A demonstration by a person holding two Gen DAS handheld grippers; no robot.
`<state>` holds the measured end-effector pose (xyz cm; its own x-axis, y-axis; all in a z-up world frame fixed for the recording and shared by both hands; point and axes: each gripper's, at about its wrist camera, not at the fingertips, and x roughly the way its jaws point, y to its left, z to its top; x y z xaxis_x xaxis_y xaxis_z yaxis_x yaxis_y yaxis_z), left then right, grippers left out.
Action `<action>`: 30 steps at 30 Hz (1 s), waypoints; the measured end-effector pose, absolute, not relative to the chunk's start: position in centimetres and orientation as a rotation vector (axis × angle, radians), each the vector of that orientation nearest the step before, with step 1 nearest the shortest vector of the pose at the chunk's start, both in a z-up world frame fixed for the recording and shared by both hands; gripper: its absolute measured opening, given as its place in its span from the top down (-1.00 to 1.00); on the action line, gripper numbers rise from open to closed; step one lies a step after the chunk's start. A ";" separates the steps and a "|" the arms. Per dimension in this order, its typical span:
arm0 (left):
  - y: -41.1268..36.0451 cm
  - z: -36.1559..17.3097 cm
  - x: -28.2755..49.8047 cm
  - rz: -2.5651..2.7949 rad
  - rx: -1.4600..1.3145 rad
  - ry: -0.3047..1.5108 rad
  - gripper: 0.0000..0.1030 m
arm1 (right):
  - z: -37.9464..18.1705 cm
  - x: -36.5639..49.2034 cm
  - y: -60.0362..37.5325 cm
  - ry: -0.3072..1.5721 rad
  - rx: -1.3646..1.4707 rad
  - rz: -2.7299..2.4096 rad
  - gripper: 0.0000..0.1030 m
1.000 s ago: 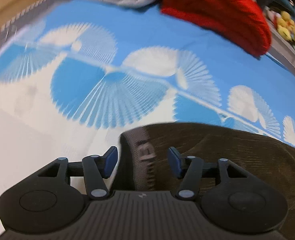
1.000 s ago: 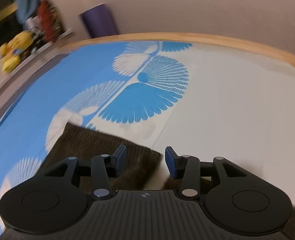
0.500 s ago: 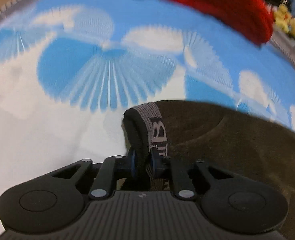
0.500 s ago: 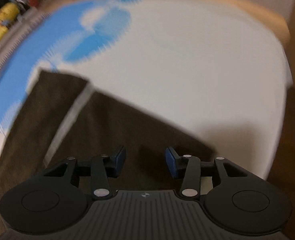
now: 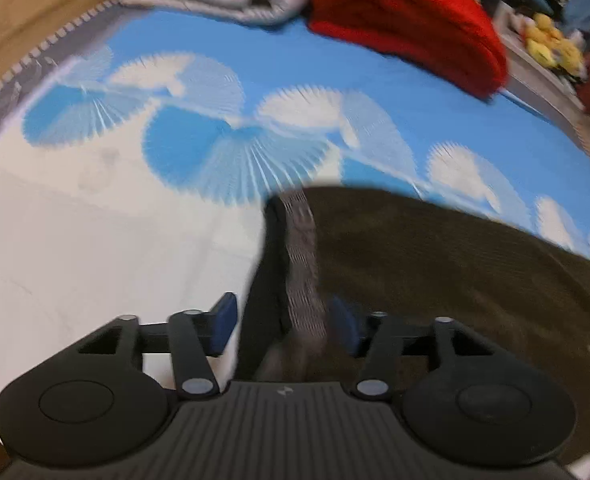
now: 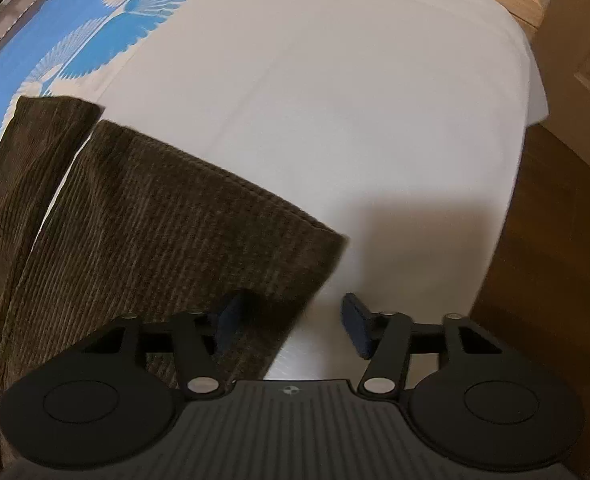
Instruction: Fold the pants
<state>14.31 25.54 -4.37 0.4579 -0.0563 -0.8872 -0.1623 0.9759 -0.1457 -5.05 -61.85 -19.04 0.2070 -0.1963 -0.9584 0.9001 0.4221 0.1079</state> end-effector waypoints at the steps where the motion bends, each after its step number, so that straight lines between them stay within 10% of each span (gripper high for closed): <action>1: 25.5 -5.4 13.5 0.054 -0.224 1.117 -0.20 | -19.1 -4.8 -61.8 1.092 0.799 -0.885 -0.18; 5: 26.6 -11.8 11.0 0.205 -0.206 1.360 0.01 | -18.6 -5.5 -61.7 1.091 0.818 -0.891 -0.12; 16: 26.0 -13.5 11.0 0.067 -0.120 1.377 -0.41 | -18.9 -7.2 -62.3 1.052 0.892 -0.824 -0.16; 18: 25.5 -14.6 11.2 0.047 -0.064 1.412 -0.41 | -18.9 -7.1 -62.2 1.058 0.868 -0.823 -0.06; 23: 25.3 -15.6 11.0 0.010 -0.005 1.445 -0.10 | -18.1 -7.1 -62.3 1.022 0.826 -0.834 0.94; 30: 24.3 -12.3 9.1 -0.091 0.112 1.313 0.24 | -15.6 -8.1 -62.7 0.847 0.844 -0.906 0.99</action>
<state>9.13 24.27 -12.31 0.2530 -0.0029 -0.9675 0.1300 0.9910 0.0311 -8.12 -62.68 -15.57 0.3645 -0.3075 -0.8790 0.8977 0.3668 0.2440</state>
